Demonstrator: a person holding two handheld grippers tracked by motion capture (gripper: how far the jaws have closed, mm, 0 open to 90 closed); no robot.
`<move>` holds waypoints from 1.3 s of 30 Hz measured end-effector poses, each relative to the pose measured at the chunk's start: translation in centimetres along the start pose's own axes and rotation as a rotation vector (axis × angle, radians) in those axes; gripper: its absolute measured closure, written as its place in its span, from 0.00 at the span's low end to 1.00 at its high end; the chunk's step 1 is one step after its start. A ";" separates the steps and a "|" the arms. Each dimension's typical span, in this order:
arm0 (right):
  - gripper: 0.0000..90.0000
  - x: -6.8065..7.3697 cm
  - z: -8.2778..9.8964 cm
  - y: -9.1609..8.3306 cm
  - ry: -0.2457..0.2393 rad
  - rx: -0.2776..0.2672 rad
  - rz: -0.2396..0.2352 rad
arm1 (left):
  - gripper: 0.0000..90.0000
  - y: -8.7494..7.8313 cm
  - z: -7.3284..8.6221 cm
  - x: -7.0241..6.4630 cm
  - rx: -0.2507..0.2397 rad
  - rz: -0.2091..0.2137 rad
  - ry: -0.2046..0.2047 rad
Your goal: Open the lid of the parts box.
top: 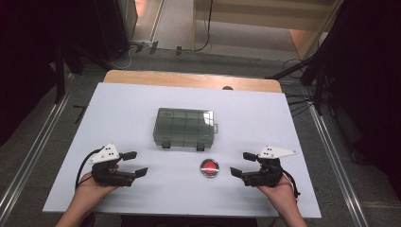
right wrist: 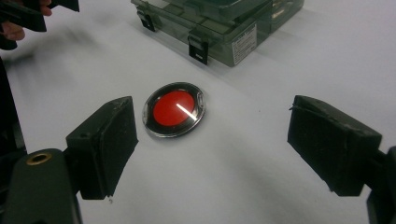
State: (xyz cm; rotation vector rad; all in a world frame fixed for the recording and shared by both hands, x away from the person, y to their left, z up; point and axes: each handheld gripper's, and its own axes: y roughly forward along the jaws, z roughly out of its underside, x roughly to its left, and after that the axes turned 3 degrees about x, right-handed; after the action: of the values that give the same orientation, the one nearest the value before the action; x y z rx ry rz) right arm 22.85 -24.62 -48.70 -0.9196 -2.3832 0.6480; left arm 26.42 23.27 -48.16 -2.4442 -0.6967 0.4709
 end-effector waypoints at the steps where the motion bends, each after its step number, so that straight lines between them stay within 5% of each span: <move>1: 0.19 0.0 0.0 0.0 0.000 0.001 0.001 | 0.25 0.0 0.0 0.0 0.003 0.000 -0.002; 39: 0.20 -0.3 0.1 -0.1 0.031 0.001 0.006 | 0.25 0.0 -0.2 -0.1 0.003 0.009 -0.012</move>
State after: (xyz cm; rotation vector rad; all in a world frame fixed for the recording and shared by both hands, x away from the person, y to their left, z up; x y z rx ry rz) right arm 22.94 -24.92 -48.75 -0.9296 -2.3534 0.6321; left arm 26.46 23.16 -47.99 -2.4450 -0.6894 0.4902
